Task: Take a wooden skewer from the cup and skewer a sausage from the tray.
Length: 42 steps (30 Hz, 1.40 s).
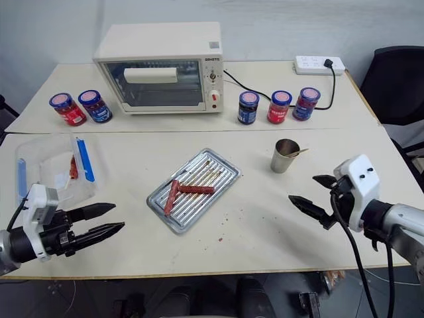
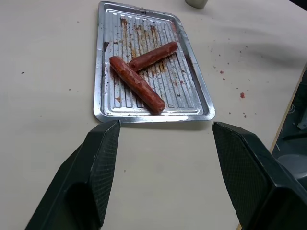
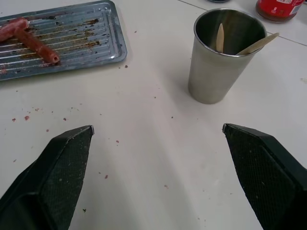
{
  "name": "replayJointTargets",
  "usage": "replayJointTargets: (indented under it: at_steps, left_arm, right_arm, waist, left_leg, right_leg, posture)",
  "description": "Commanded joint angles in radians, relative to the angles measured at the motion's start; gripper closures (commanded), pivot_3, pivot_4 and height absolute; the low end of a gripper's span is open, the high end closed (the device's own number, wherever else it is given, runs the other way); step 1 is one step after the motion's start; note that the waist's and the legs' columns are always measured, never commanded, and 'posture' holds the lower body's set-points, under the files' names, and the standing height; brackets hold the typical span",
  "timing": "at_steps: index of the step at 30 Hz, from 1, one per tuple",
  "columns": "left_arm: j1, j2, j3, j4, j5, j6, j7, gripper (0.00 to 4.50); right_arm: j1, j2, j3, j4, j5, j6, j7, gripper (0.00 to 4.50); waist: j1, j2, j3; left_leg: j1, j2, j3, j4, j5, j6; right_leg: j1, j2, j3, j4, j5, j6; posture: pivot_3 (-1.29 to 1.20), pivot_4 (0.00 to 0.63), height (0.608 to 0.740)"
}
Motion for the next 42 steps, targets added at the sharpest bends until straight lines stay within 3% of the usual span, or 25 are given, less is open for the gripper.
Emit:
replayJointTargets:
  at_steps: [1,11,17,30,42]
  left_arm:
    - [-0.006,-0.005,0.009,-0.009,0.02,-0.021,0.006,1.29]
    - [-0.055,-0.018,-0.007,-0.008,-0.007,0.004,0.035,1.29]
    - [-0.156,-0.02,-0.079,-0.006,-0.037,0.025,0.039,0.07]
    - [-0.656,-0.06,-0.413,0.119,-0.062,0.063,-0.069,0.07]
    - [-0.826,-0.105,-0.543,0.206,0.003,0.038,-0.148,0.07]
  right_arm:
    - [-0.015,-0.013,0.005,-0.01,-0.01,-0.022,-0.003,0.0]
    - [-0.02,0.051,0.02,-0.008,-0.031,-0.008,-0.09,0.0]
    - [-0.037,0.117,0.05,-0.019,-0.075,-0.04,-0.173,0.0]
    - [-0.22,0.249,0.208,0.122,-0.24,-0.195,-0.278,0.0]
    - [-0.314,0.321,0.269,0.226,-0.301,-0.267,-0.278,0.0]
  waist:
    - [0.0,0.0,0.0]
    - [0.001,0.0,0.0]
    - [0.0,0.0,0.0]
    - [-0.002,0.0,0.0]
    - [-0.003,0.0,0.0]
  left_leg:
    - [0.0,0.0,0.0,0.0,0.0,0.0]
    - [0.002,0.0,0.0,0.0,0.0,0.0]
    - [0.002,0.0,0.0,0.0,0.0,0.0]
    - [0.003,-0.001,0.0,0.0,0.0,-0.001]
    - [0.003,-0.001,0.0,0.001,0.0,-0.001]
  right_leg:
    - [0.0,0.0,0.0,0.0,0.0,0.0]
    - [0.002,0.0,0.0,0.0,0.0,0.0]
    - [0.002,0.0,0.0,0.0,0.0,0.0]
    - [0.001,0.001,0.0,0.002,0.0,0.0]
    - [0.0,0.001,0.001,0.004,0.0,0.0]
  posture:
    - [0.0,0.15,0.74]
    - [0.0,0.15,0.74]
    - [0.0,0.15,0.74]
    - [0.0,0.15,0.74]
    - [0.0,0.15,0.74]
